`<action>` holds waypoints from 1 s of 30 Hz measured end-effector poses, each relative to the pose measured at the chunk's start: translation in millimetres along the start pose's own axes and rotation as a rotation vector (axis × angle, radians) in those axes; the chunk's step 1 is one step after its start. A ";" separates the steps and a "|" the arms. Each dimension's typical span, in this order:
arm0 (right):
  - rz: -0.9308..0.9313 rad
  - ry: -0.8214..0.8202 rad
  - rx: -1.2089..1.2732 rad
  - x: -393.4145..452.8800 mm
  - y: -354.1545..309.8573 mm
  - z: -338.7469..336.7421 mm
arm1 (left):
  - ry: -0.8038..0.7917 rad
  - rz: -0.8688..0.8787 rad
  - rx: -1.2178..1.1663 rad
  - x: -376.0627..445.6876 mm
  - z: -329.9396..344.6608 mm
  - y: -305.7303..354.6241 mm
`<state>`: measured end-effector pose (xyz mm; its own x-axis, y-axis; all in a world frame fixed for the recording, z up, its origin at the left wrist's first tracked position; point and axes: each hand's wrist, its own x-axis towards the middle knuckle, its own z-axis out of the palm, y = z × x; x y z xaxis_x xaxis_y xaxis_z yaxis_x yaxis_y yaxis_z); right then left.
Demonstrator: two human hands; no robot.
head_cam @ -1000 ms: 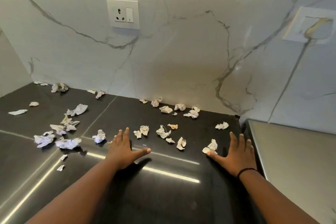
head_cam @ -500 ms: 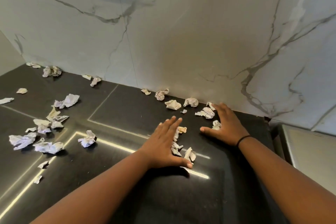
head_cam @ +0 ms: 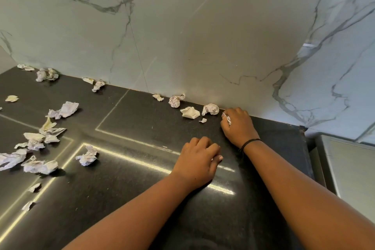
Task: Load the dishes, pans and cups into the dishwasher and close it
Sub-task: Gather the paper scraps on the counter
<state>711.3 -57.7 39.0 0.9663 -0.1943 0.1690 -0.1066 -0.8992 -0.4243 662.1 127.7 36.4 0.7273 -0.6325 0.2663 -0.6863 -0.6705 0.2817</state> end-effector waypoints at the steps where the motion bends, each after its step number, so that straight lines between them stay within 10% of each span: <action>1: -0.017 0.009 0.025 0.8 -0.4 1.1 | 0.024 0.001 -0.002 -0.7 1.4 -0.1; 7: 0.018 0.085 0.215 9.4 -21.2 3.3 | 0.127 -0.066 0.031 -4.5 5.8 0.8; 16: -0.028 -0.049 -0.291 14.0 -49.5 21.7 | 0.134 -0.027 0.110 -8.2 -1.2 -0.1; 30: 0.038 -0.117 -0.140 -76.7 -45.3 -13.0 | -0.115 -0.193 0.127 -66.3 -38.4 3.2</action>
<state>639.0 -7.1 56.9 0.9808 -0.1892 0.0472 -0.1668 -0.9395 -0.2991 611.7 182.4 55.1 0.8451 -0.5231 0.1103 -0.5344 -0.8218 0.1977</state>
